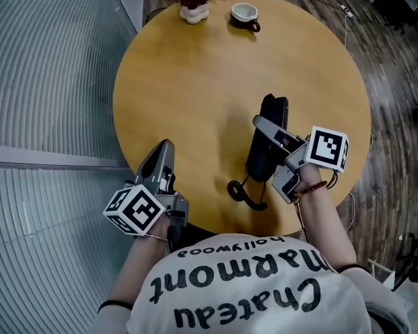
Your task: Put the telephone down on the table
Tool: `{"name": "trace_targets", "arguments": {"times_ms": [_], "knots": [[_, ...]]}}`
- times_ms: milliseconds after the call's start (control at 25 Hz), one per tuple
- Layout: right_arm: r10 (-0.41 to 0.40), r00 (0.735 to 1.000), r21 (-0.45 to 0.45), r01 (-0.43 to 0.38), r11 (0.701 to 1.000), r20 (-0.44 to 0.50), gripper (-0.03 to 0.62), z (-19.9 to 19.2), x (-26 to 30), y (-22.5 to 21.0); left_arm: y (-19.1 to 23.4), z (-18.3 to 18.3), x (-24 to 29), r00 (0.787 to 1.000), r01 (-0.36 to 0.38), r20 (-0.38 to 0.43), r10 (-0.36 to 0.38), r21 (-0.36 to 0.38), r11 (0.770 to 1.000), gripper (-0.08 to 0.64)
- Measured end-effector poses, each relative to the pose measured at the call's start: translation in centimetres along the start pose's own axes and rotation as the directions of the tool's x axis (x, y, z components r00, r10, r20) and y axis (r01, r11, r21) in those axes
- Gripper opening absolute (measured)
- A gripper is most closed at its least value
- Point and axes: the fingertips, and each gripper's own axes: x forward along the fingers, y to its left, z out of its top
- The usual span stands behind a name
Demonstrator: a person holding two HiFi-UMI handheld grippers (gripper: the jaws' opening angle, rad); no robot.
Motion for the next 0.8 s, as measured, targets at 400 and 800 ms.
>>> {"name": "trace_targets", "arguments": {"times_ms": [400, 800], "knots": [[0.023, 1.000, -0.042, -0.023, 0.999, -0.010, 0.295, 1.4, 8.1, 4.0, 2.9, 4.8, 3.8, 0.992, 0.111, -0.058, -0.110, 0.031, 0.993, 0.006], [0.012, 0.997, -0.119, -0.021, 0.993, -0.075, 0.295, 3.8, 20.3, 3.9, 10.5, 7.3, 9.0, 0.978, 0.173, -0.136, -0.158, 0.108, 0.979, 0.005]]}}
